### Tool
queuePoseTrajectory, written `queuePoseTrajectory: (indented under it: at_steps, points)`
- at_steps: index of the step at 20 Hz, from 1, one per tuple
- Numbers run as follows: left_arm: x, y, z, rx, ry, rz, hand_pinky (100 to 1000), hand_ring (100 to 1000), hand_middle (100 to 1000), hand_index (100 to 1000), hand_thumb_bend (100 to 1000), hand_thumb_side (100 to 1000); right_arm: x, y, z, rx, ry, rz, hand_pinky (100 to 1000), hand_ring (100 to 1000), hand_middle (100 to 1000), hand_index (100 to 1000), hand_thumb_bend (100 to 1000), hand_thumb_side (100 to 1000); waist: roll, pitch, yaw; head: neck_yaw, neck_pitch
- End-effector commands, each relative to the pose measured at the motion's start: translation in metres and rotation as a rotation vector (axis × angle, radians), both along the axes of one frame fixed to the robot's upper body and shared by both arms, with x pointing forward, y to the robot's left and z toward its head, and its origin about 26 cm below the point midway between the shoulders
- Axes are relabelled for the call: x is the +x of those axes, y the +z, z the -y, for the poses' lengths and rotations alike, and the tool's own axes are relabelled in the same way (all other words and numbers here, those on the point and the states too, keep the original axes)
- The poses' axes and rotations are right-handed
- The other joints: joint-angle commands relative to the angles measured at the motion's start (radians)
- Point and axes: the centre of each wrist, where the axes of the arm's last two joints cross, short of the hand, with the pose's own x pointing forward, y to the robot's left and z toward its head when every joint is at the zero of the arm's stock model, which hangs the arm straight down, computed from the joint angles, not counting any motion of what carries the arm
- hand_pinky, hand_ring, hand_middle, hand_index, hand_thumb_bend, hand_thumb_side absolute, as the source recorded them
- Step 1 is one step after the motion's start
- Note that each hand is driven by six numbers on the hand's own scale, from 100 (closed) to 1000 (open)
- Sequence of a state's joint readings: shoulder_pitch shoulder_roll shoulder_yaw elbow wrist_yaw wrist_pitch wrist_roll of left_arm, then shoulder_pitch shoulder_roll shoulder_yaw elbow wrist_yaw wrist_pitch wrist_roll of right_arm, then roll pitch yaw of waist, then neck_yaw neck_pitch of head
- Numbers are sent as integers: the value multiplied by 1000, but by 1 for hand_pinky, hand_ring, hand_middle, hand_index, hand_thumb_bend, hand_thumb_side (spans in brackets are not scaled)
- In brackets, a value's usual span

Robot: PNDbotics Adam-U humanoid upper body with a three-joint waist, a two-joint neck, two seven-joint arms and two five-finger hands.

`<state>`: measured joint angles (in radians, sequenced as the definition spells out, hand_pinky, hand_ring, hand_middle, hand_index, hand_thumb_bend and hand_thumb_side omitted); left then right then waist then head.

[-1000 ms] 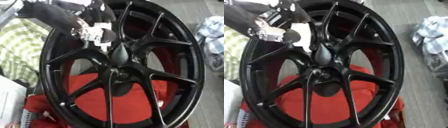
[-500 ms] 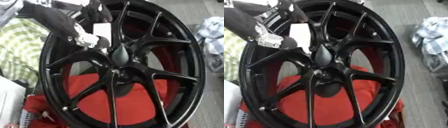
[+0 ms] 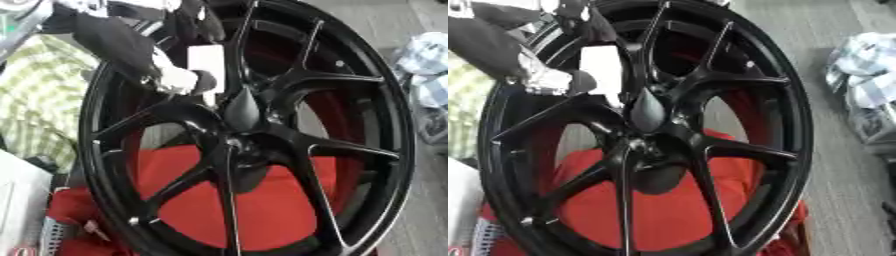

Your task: Pull the pin out of the wheel hub.

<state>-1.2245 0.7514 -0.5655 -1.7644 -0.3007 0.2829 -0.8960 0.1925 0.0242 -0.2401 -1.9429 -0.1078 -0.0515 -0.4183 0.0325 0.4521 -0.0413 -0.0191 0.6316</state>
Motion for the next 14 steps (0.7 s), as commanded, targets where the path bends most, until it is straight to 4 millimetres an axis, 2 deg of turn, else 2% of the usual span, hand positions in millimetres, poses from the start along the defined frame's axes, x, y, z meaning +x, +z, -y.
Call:
queuePoseTrajectory:
  at_steps: [1,9,13,14]
  points:
    - [3,3,-3,10,33,8,828,863,840,930,310,714,0,2,-1,-6,-3,4,956,806,791,738,100,899,-3,-16,-2,4,-12]
    - [15,-7,1,44,39,4,793,823,798,913,312,729,3,1,-3,2,2,1,956,808,791,738,100,920,-3,-8,-8,10,-17]
    - [19,-7,1,44,46,5,761,773,733,884,265,719,3,1,-4,6,2,2,957,808,792,739,100,921,-2,-6,-12,13,-17]
    - [19,-6,1,38,48,4,745,742,682,853,191,693,3,1,-4,7,2,2,957,808,792,739,100,921,-3,-6,-13,13,-16]
